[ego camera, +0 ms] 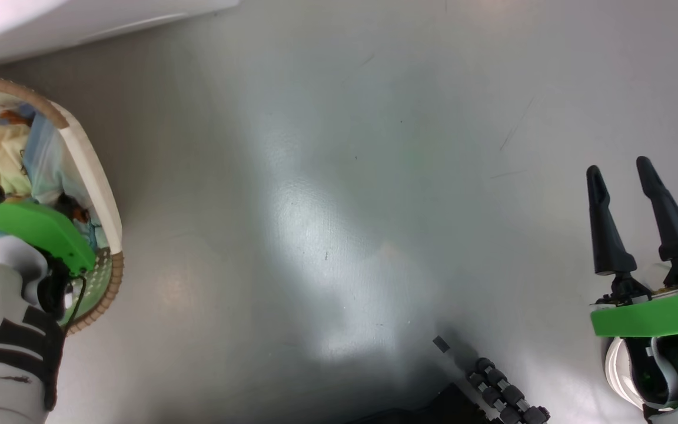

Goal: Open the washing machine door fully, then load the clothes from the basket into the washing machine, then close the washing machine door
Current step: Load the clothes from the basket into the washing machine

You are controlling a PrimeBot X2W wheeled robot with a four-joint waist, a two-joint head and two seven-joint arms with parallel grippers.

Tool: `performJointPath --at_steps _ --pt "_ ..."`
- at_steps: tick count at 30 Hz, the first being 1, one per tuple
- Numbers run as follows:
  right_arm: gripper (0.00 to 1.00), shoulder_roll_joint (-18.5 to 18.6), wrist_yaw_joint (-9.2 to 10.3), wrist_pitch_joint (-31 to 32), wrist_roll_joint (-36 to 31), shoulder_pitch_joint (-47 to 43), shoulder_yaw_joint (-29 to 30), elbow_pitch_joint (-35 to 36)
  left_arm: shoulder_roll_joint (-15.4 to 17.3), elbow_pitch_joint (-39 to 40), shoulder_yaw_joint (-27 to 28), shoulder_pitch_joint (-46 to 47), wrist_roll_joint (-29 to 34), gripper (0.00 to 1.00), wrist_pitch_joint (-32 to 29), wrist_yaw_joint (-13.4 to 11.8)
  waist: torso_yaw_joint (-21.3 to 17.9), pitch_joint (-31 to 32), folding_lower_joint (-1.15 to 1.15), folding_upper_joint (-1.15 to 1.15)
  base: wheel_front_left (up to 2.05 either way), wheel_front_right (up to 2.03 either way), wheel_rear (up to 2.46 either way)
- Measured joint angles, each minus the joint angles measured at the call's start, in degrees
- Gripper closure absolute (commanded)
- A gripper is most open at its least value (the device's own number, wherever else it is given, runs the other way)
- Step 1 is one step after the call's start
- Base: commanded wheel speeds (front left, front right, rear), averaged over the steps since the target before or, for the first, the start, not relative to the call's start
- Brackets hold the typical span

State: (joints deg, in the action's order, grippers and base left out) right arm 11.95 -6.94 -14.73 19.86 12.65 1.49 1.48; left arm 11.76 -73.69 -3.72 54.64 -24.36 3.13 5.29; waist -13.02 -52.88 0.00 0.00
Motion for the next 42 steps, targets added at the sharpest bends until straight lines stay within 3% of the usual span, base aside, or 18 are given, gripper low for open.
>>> performJointPath --at_steps 2,4,17,29,42 --pt "0.0 0.1 0.0 0.0 0.0 0.0 0.4 0.3 0.0 -0.2 -0.5 0.5 0.5 0.67 0.1 -0.1 0.0 -0.3 0.0 0.0 0.0 0.0 0.0" --pt "0.0 0.3 0.0 0.0 0.0 0.0 0.9 0.4 0.0 -0.2 -1.1 0.9 1.2 1.0 0.6 -0.6 0.0 -0.6 0.0 0.0 0.0 0.0 0.0" --pt "0.0 0.6 0.0 0.0 0.0 0.0 1.0 0.5 -0.1 -0.3 -1.1 1.0 0.6 1.0 4.5 -2.1 1.5 -0.1 0.0 0.0 0.0 0.0 0.0" --pt "0.0 1.0 0.0 0.0 0.0 0.0 0.9 -0.4 -2.1 1.2 1.3 -4.8 -2.7 1.0 11.1 -0.9 4.3 5.7 0.0 0.0 0.0 0.0 0.0" --pt "0.0 1.0 0.0 0.0 -0.6 -1.2 -1.5 -2.9 -5.9 21.3 7.5 -21.1 -1.4 1.0 11.1 -1.8 7.5 16.7 0.0 0.0 0.0 0.0 0.0"
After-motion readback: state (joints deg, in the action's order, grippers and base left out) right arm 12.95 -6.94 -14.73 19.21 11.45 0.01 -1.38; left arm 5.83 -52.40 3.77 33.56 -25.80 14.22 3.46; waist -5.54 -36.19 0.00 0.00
